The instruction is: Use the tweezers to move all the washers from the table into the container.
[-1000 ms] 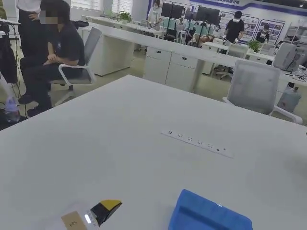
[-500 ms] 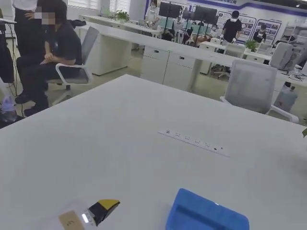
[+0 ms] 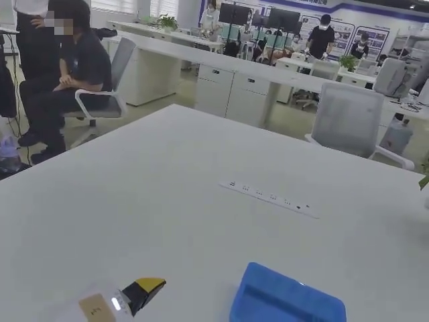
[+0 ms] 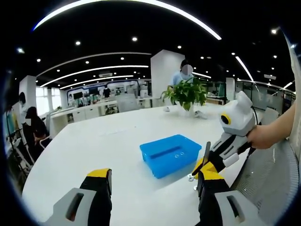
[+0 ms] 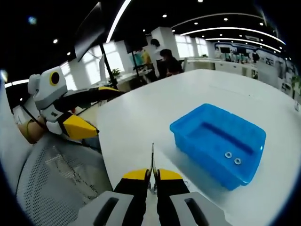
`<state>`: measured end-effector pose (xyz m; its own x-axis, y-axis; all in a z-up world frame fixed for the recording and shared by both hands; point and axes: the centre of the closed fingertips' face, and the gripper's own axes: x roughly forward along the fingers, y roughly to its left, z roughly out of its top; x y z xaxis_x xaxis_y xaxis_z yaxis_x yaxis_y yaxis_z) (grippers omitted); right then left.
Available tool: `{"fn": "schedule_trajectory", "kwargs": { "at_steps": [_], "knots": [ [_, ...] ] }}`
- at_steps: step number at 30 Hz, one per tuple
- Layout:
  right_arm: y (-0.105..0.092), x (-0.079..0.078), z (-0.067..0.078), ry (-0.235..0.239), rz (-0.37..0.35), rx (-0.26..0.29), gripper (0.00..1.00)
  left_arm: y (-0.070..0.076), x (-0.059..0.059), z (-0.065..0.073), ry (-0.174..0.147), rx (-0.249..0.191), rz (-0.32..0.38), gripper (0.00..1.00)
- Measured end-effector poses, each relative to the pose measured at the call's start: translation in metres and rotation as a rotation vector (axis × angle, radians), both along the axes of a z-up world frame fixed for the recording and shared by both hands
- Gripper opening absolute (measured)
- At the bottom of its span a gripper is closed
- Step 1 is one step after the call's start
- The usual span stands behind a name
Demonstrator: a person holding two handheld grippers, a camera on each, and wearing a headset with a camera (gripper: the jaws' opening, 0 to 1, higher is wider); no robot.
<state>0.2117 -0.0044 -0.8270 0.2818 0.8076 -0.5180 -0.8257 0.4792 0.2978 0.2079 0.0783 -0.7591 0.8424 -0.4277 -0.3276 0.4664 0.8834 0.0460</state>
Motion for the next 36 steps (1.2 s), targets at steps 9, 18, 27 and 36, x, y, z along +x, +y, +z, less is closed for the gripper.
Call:
{"fn": "schedule_trajectory", "kwargs": {
  "at_steps": [9, 18, 27, 36],
  "knots": [
    [-0.025, 0.023, 0.025, -0.021, -0.111, 0.063, 0.03, -0.001, 0.000, -0.001, 0.006, 0.005, -0.002, 0.75],
    [-0.053, 0.034, 0.038, -0.064, -0.191, 0.056, 0.03, -0.001, -0.001, -0.001, 0.009, 0.002, 0.000, 0.75],
    [-0.067, 0.046, 0.055, -0.088, -0.252, 0.085, 0.03, -0.002, -0.001, -0.002, 0.014, 0.009, -0.009, 0.75],
    [-0.061, 0.054, 0.069, -0.120, -0.242, 0.096, 0.03, -0.002, -0.001, -0.002, 0.016, 0.010, -0.011, 0.75]
  ]
}}
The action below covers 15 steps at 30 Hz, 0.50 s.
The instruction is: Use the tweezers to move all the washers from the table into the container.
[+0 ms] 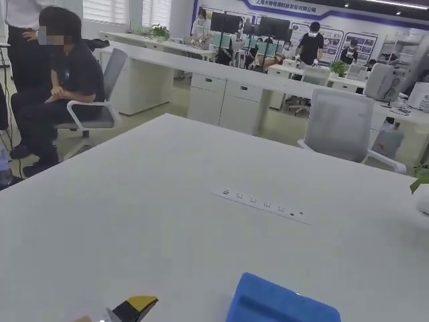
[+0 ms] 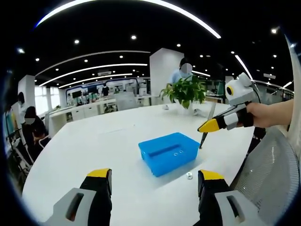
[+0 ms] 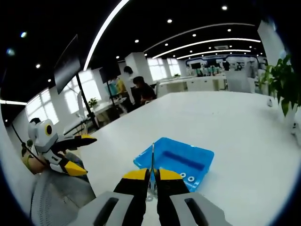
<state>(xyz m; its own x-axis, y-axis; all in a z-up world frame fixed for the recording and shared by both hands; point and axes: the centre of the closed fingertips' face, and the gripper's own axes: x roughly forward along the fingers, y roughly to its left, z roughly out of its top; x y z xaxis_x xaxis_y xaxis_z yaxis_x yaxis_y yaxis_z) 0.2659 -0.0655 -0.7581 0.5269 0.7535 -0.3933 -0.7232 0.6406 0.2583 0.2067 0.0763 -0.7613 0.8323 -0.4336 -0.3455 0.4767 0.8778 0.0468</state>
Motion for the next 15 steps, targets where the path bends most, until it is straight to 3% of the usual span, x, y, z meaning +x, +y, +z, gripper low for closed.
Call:
{"fn": "schedule_trajectory", "kwargs": {
  "at_steps": [15],
  "knots": [
    [0.018, 0.019, 0.012, -0.045, 0.061, -0.023, 0.03, 0.003, 0.001, 0.001, -0.007, -0.002, 0.013, 0.75]
  ]
}}
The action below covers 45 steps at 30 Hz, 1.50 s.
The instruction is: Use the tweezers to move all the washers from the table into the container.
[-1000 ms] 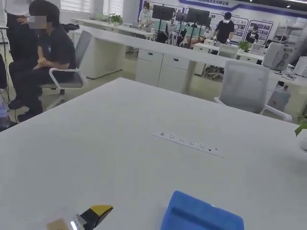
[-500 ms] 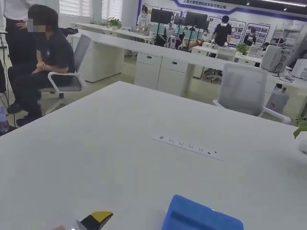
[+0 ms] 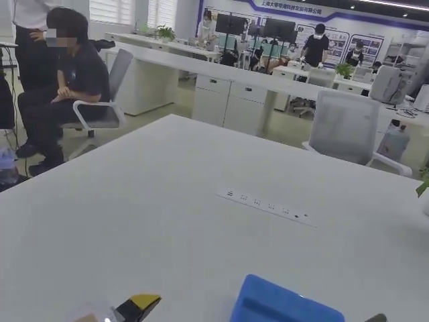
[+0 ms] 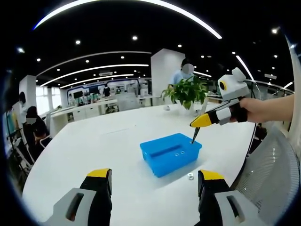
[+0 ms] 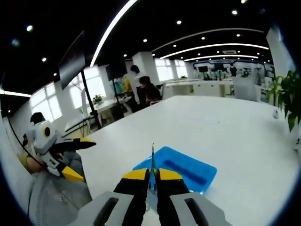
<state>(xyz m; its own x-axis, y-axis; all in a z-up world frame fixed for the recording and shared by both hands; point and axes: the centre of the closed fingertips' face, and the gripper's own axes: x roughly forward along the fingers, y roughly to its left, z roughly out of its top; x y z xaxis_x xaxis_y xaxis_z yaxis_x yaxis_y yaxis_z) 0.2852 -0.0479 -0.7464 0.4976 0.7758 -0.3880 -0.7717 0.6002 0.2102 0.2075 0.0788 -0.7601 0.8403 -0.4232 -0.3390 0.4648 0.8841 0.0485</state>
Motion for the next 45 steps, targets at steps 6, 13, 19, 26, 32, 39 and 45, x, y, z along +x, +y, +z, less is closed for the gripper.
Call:
{"fn": "schedule_trajectory", "kwargs": {
  "at_steps": [6, 13, 19, 26, 32, 39, 45],
  "knots": [
    [0.007, 0.004, -0.003, -0.005, 0.042, -0.027, 0.03, -0.001, 0.000, 0.002, -0.009, -0.010, 0.000, 0.75],
    [0.016, 0.003, -0.010, -0.004, 0.108, -0.064, 0.03, 0.000, 0.000, 0.003, -0.012, -0.012, 0.005, 0.75],
    [0.027, -0.002, -0.011, -0.002, 0.193, -0.085, 0.03, 0.000, 0.000, 0.002, -0.012, -0.011, 0.003, 0.75],
    [0.028, 0.007, -0.007, -0.005, 0.178, -0.073, 0.03, 0.000, 0.000, 0.002, -0.012, -0.011, 0.007, 0.75],
    [0.032, 0.012, -0.010, -0.004, 0.181, -0.083, 0.03, -0.001, 0.000, 0.001, -0.009, -0.008, 0.003, 0.75],
    [0.032, 0.021, -0.016, 0.007, 0.173, -0.089, 0.03, -0.001, 0.000, 0.001, -0.008, -0.006, 0.001, 0.75],
    [0.033, 0.029, -0.026, 0.023, 0.173, -0.111, 0.03, 0.000, 0.000, 0.001, -0.008, -0.004, 0.002, 0.75]
  ]
}}
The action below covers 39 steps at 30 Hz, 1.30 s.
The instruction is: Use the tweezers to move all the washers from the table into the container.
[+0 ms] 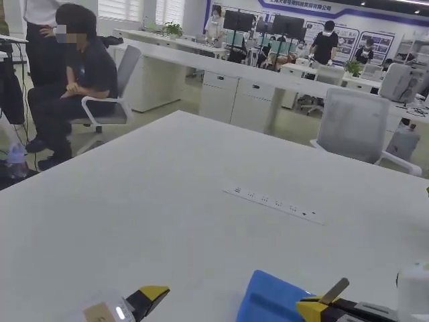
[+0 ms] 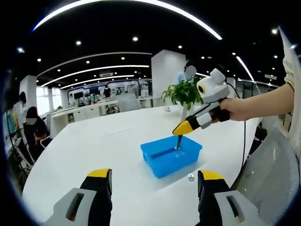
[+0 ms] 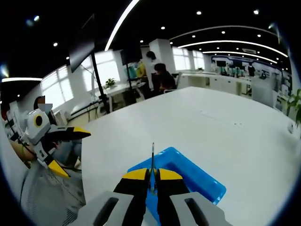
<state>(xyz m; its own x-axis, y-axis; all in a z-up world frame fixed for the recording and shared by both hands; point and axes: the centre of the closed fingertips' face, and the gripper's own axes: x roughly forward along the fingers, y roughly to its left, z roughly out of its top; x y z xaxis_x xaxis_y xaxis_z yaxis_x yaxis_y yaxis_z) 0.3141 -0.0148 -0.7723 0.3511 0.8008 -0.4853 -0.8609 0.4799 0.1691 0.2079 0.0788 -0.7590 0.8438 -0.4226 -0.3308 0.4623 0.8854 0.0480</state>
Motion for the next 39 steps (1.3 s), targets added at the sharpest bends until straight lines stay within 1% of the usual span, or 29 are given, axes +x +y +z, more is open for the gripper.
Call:
{"fn": "schedule_trajectory", "kwargs": {
  "at_steps": [5, 14, 19, 24, 35, 39],
  "knots": [
    [0.000, 0.005, -0.006, 0.006, -0.001, -0.017, 0.03, 0.000, 0.000, 0.000, 0.001, 0.000, -0.003, 0.75],
    [-0.001, 0.016, -0.014, 0.025, -0.022, -0.023, 0.03, 0.000, 0.000, 0.000, 0.003, -0.002, -0.003, 0.75],
    [0.000, 0.023, -0.021, 0.031, -0.026, -0.045, 0.03, -0.001, 0.000, -0.001, 0.005, 0.000, -0.006, 0.75],
    [0.001, 0.025, -0.030, 0.041, -0.020, -0.066, 0.03, 0.000, 0.000, -0.001, 0.005, 0.002, -0.003, 0.74],
    [-0.001, 0.033, -0.045, 0.071, -0.034, -0.088, 0.03, 0.000, 0.000, -0.002, 0.009, 0.003, -0.004, 0.74],
    [-0.001, 0.034, -0.051, 0.086, -0.038, -0.092, 0.03, -0.001, 0.000, -0.002, 0.011, 0.004, -0.007, 0.74]
  ]
}}
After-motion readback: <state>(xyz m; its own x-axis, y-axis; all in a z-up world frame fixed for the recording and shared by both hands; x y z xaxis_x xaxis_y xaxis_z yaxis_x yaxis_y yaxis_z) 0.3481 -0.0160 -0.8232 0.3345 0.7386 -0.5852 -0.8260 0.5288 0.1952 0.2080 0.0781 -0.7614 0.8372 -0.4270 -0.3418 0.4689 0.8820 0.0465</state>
